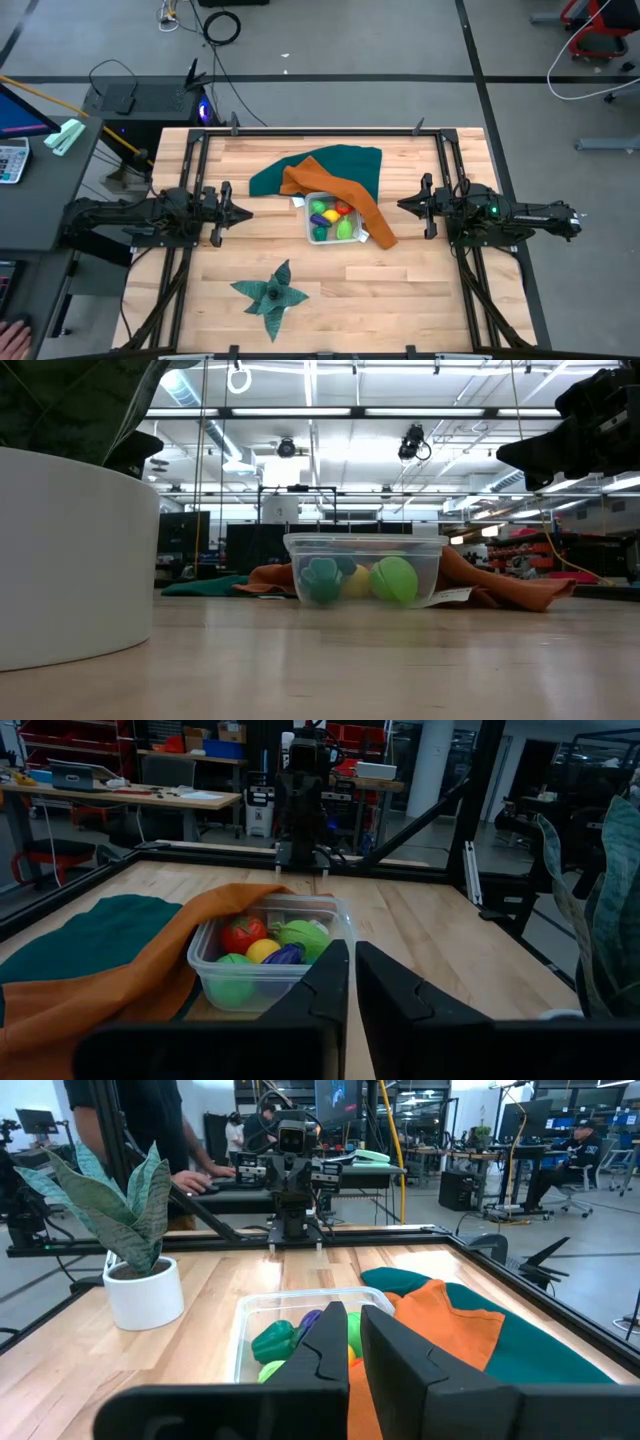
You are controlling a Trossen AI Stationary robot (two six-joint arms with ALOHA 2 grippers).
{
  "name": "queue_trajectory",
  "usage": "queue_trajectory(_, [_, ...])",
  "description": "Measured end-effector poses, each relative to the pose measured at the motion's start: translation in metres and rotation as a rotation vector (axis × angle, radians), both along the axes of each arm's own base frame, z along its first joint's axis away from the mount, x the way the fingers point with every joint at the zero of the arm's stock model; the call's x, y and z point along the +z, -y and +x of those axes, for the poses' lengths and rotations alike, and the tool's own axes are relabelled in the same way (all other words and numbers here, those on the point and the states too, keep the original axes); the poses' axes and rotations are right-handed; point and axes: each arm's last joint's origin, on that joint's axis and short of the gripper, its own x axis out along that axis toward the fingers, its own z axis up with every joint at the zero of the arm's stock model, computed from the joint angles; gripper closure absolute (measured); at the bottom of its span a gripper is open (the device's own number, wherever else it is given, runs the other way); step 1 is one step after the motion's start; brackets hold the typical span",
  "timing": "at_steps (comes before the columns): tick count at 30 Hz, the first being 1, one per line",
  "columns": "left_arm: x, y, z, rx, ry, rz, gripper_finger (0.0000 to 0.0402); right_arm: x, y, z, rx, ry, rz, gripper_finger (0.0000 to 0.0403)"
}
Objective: Pick and placing Produce into tupperware
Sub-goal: Return to Home Position
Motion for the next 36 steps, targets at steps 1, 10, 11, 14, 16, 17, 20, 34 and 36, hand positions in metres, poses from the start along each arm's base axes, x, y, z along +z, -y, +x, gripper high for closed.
queue_trajectory(1, [0.0,0.0,0.0,0.0,0.0,0.0,0.0373,0.0,0.0,0.0,0.0,0.0,0.0,0.0403])
queue_trajectory(10, [0.0001,0.0,0.0,0.0,0.001,0.0,0.0361,0.0,0.0,0.0,0.0,0.0,0.0,0.0403])
queue_trajectory(11, [0.0001,0.0,0.0,0.0,0.001,0.0,0.0361,0.0,0.0,0.0,0.0,0.0,0.0,0.0403])
queue_trajectory(14, [0.0,0.0,0.0,0.0,0.0,0.0,0.0366,0.0,0.0,0.0,0.0,0.0,0.0,0.0403])
queue_trajectory(16, [0.0001,0.0,0.0,0.0,0.001,0.0,0.0369,0.0,0.0,0.0,0.0,0.0,0.0,0.0403])
queue_trajectory(17, [-0.0001,0.0,0.0,0.0,0.0,0.0,0.037,0.0,0.0,0.0,0.0,0.0,0.0,0.0403])
queue_trajectory(20, [0.0,0.0,0.0,0.0,0.0,0.0,0.0374,0.0,0.0,0.0,0.0,0.0,0.0,0.0403])
queue_trajectory(34, [-0.0001,0.0,0.0,0.0,0.0,0.0,0.0365,0.0,0.0,0.0,0.0,0.0,0.0,0.0403])
queue_trajectory(36, [0.0001,0.0,0.0,0.0,0.0,0.0,0.0368,0.0,0.0,0.0,0.0,0.0,0.0,0.0403])
